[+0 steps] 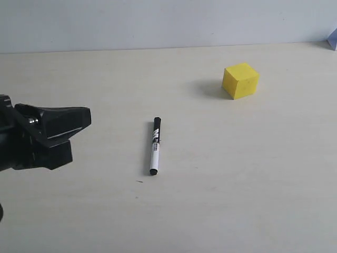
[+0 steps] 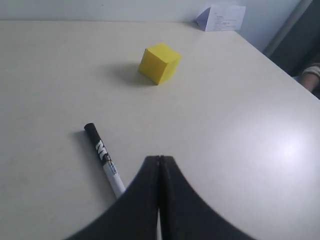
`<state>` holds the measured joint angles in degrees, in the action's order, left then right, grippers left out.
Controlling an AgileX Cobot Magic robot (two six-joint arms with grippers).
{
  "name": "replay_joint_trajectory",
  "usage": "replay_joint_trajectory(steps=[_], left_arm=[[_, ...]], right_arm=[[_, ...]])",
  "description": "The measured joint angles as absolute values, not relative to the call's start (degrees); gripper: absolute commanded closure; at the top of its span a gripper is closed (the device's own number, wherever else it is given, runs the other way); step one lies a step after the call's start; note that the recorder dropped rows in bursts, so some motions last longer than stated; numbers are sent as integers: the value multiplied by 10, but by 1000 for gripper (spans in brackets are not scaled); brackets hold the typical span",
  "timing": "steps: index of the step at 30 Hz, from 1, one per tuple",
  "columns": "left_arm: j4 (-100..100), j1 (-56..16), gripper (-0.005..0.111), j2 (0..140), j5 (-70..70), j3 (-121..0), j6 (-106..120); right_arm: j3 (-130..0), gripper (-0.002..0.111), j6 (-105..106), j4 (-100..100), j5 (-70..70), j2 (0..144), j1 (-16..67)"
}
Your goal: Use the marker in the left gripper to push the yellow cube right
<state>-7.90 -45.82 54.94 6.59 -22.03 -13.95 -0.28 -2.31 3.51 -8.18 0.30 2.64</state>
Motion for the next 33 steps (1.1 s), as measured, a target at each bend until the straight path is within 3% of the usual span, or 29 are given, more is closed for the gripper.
replay_joint_trajectory(steps=[6, 8, 11, 14, 23, 33], left_arm=[[-79, -465, 107, 538, 66, -218, -139], [-81, -453, 107, 524, -3, -216, -151], [-90, -391, 107, 427, -82, -176, -161], [-90, -285, 107, 250, -41, -79, -146], [-90, -99, 107, 58, -26, -2, -49], [-90, -54, 107, 4, -48, -2, -36]], right_arm=[[-3, 108, -23, 35, -82, 3, 26], [-3, 108, -23, 35, -82, 3, 26], [-3, 108, -23, 35, -82, 3, 26], [-3, 108, -23, 35, -82, 3, 26], [-3, 108, -23, 35, -82, 3, 26], [-3, 108, -23, 35, -82, 3, 26]])
